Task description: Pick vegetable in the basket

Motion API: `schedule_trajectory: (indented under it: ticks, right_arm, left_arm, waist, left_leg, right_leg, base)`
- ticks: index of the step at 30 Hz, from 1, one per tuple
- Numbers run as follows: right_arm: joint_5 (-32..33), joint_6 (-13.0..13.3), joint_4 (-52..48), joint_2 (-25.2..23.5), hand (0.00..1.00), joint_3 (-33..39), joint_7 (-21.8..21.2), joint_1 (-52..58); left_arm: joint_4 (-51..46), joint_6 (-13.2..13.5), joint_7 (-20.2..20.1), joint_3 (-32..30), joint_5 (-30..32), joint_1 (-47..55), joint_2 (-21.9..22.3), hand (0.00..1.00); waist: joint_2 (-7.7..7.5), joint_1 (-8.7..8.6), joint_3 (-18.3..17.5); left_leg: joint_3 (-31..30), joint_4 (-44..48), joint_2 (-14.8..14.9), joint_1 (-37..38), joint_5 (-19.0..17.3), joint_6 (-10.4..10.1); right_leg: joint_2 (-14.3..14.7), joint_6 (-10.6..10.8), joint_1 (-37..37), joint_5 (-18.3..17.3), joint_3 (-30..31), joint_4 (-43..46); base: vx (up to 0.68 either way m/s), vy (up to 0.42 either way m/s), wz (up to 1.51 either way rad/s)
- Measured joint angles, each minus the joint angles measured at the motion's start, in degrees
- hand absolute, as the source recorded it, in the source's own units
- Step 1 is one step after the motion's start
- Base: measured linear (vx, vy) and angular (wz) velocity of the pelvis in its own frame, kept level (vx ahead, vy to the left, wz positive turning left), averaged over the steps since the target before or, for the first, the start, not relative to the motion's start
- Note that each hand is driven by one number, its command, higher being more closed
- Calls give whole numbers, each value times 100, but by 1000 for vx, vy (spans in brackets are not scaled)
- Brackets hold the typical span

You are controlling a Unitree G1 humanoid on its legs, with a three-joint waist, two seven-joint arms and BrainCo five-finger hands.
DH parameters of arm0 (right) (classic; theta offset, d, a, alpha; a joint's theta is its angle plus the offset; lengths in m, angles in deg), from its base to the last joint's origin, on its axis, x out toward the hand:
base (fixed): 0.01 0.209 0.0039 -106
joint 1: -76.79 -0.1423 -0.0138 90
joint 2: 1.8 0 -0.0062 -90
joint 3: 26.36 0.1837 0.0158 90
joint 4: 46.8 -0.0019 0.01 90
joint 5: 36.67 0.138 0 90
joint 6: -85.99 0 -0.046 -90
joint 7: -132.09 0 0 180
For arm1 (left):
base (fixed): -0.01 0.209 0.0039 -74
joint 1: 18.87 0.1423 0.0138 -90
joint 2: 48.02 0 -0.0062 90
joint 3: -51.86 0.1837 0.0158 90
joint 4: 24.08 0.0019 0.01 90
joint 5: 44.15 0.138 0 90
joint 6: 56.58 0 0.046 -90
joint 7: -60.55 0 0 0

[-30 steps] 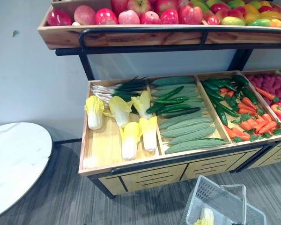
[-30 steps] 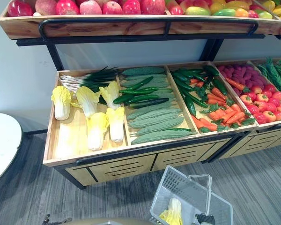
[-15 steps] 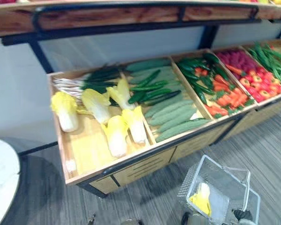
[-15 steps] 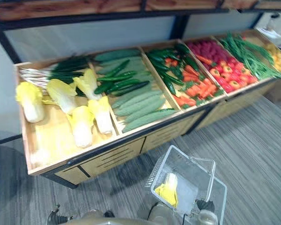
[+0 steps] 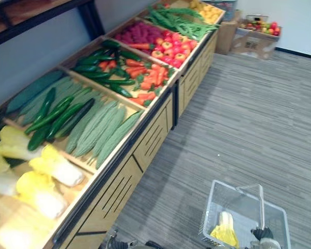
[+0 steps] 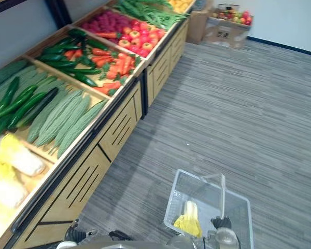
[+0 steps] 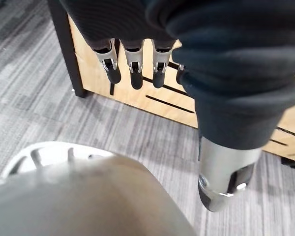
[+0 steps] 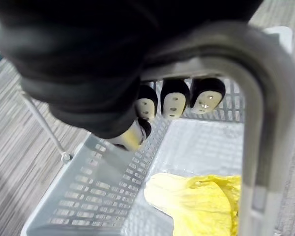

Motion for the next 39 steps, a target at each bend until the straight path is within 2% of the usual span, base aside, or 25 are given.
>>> schedule_trajectory:
  ticks: [1, 2, 3, 4, 5, 6, 7, 8, 9, 11, 12, 13, 14, 15, 18, 20, 25, 29, 32, 33, 34, 35, 36, 38, 39]
  right_arm:
    - [22, 1, -27, -23, 100, -36, 3, 76]
    - [59, 1, -67, -28, 100, -84, 10, 112]
    - [118, 10, -175, -26, 100, -216, 26, 173]
    - [121, 17, -204, -8, 100, -385, 33, 149]
    - [121, 17, -240, -7, 100, -436, 30, 136]
    - [120, 21, -267, 73, 100, -509, 26, 59]
    - [118, 40, -281, 72, 100, -630, 7, 23]
    - [118, 71, -310, 48, 100, -670, -5, 18]
    - [120, 109, -365, 5, 100, -683, -5, 31]
    - [121, 105, -364, -16, 100, -690, -8, 58]
    - [122, 109, -372, -2, 100, -723, -4, 50]
    - [121, 109, -375, 10, 100, -728, -3, 39]
    - [121, 113, -379, -6, 100, -728, -10, 17]
    - [120, 148, -427, -43, 100, -727, -17, 61]
    - [133, 156, -620, -40, 100, -638, -11, 256]
    - [172, 158, -606, -49, 100, -640, -22, 255]
    - [168, 234, -571, -64, 100, -643, -119, 224]
    - [160, 250, -568, -71, 100, -651, -128, 212]
    - [168, 256, -567, -141, 100, -569, -109, 230]
    - [195, 255, -567, -210, 100, -445, -87, 261]
    - [228, 252, -567, -255, 100, -379, -57, 272]
    - [231, 258, -581, -271, 100, -378, -27, 267]
    - [239, 256, -584, -286, 100, -367, 9, 221]
    - [284, 266, -619, -325, 100, -365, 23, 224]
    - [346, 283, -643, -385, 100, -369, 36, 217]
  left_arm:
    - [29, -5, 18, 4, -15, 11, -27, 0]
    - [9, -2, 20, 5, -23, 26, -31, 0]
    - [-2, -2, 42, -5, -33, 49, -39, 0]
    - [-26, 2, 78, -9, -38, 113, -44, 0]
    - [-69, 8, 87, 0, -41, 131, -6, 0]
    - [-225, 11, 104, 18, -42, 191, 69, 0]
    - [-300, 41, 112, 48, -47, 269, 114, 0]
    - [-302, 37, 115, 50, -52, 280, 117, 0]
    - [-313, 45, 113, 64, -53, 291, 123, 0]
    - [-316, 52, 105, 59, -52, 303, 127, 0]
    - [-336, 58, 108, 64, -53, 295, 113, 0]
    - [-345, 62, 109, 69, -53, 292, 115, 0]
    - [-373, 63, 102, 110, -51, 262, 41, 0]
    - [-366, 53, 103, 171, -46, 275, -6, 0]
    - [-375, 46, 102, 276, -25, 274, -32, 0]
    - [-372, 71, 101, 318, -16, 266, -49, 0]
    - [-196, 120, 77, 368, 8, 287, -132, 0]
    - [-190, 121, 46, 451, 8, 321, -150, 0]
    - [-190, 122, 10, 451, 8, 326, -225, 0]
    - [-191, 121, 6, 452, 7, 333, -276, 0]
    - [-191, 117, 2, 463, 8, 344, -295, 0]
    - [-193, 118, 1, 465, 8, 357, -297, 0]
    - [-195, 116, 1, 459, 5, 408, -307, 0]
    - [-198, 111, 6, 447, 5, 465, -323, 0]
    - [-199, 104, 14, 443, 5, 522, -328, 0]
  waist:
    - [-81, -12, 50]
    - [-60, -12, 37]
    - [-87, -1, 59]
    - [-179, 68, 111]
    - [-156, 121, 110]
    - [-138, 240, 116]
    - [-128, 308, 120]
    - [-127, 306, 120]
    - [-104, 303, 118]
    - [-85, 307, 115]
    - [-15, 314, 43]
    - [-16, 318, 42]
    - [-114, 309, 113]
    - [-205, 320, 133]
    - [-185, 292, 73]
    - [-168, 302, 68]
    - [-207, 311, 65]
    - [-232, 313, 64]
    - [-372, 298, 92]
    - [-437, 299, 91]
    - [-472, 307, 87]
    - [-482, 310, 96]
    - [-489, 321, 105]
    - [-474, 368, 134]
    - [-525, 371, 125]
  left_leg:
    - [-63, 306, 204, 71, 131, -58]
    - [-207, 456, 265, 86, 223, -77]
    - [-725, 726, 317, 46, 453, -79]
    - [-1634, 1068, 268, -189, 610, -71]
    - [-2250, 1014, 55, -290, 453, -297]
    - [-3372, 623, -496, -371, 187, -592]
    - [-4274, 170, -949, -370, -11, -755]
    - [-4621, -65, -1125, -375, -29, -783]
    - [-5271, -527, -1396, -362, -61, -835]
    - [-6005, -940, -1534, -305, -240, -915]
    - [-6463, -1167, -1625, -249, -354, -924]
    - [-6531, -1241, -1625, -261, -391, -904]
    - [-6429, -1438, -1680, -270, -398, -874]
    - [-6348, -1464, -1834, -269, -384, -858]
    - [-6283, -1500, -2153, -212, -379, -850]
    - [-6218, -1566, -2253, -155, -358, -815]
    - [-6016, -1674, -2241, 41, -359, -800]
    - [-5829, -1664, -2182, 153, -416, -702]
    - [-5845, -1520, -2265, 138, -553, -417]
    - [-5895, -1395, -2304, 150, -685, -328]
    - [-5933, -1293, -2320, 162, -751, -265]
    - [-5939, -1256, -2312, 180, -764, -250]
    - [-5941, -1253, -2290, 288, -779, -225]
    - [-5949, -1278, -2222, 504, -815, -152]
    - [-5950, -1309, -2174, 657, -838, -114]
  right_leg:
    - [91, -12, 70, -7, 191, -94]
    - [125, -18, 79, -8, 309, -145]
    - [164, -33, 140, -11, 557, -242]
    - [178, -100, 171, 1, 964, -321]
    - [161, -150, 143, 32, 1141, -320]
    - [124, -216, 14, 99, 1573, -325]
    - [162, -231, -63, 219, 1926, -420]
    - [188, -217, -73, 264, 2030, -480]
    - [269, -192, -131, 328, 2250, -571]
    - [393, -107, -294, 378, 2541, -574]
    - [440, -28, -438, 461, 2715, -678]
    - [453, 2, -476, 527, 2751, -737]
    - [408, 74, -542, 804, 2875, -974]
    - [276, 149, -531, 909, 2957, -1127]
    - [-37, 240, -456, 965, 3044, -1236]
    - [-125, 295, -457, 999, 3118, -1267]
    - [-78, 296, -480, 1001, 3302, -1159]
    - [-16, 270, -594, 958, 3452, -932]
    - [-131, 331, -793, 625, 3465, -301]
    - [-236, 393, -895, 447, 3451, 125]
    - [-295, 432, -1113, 420, 3415, 729]
    - [-303, 406, -1272, 470, 3408, 1104]
    - [-325, 281, -1548, 661, 3405, 1783]
    - [-406, 96, -1873, 1016, 3248, 2585]
    - [-481, 20, -1997, 977, 3087, 2891]
  base:
    - [-29, -187, -66]
    - [-50, -178, -88]
    - [-77, -158, -110]
    - [-80, -131, -123]
    - [-58, -29, -157]
    - [-32, 84, -179]
    - [-20, 90, -173]
    - [-7, 109, -141]
    - [-14, 124, -99]
    - [2, 197, -78]
    - [65, 184, -43]
    - [84, 214, -56]
    - [17, 195, -49]
    - [1, 209, -42]
    - [20, 206, -5]
    - [23, 119, -11]
    - [-3, 10, -18]
    - [-55, -31, -30]
    - [-98, -10, -1]
    - [-51, -21, 18]
    - [-46, -22, 20]
    - [-28, 4, 13]
    - [-10, 23, 5]
    - [30, 4, -1]
    - [103, -2, -4]
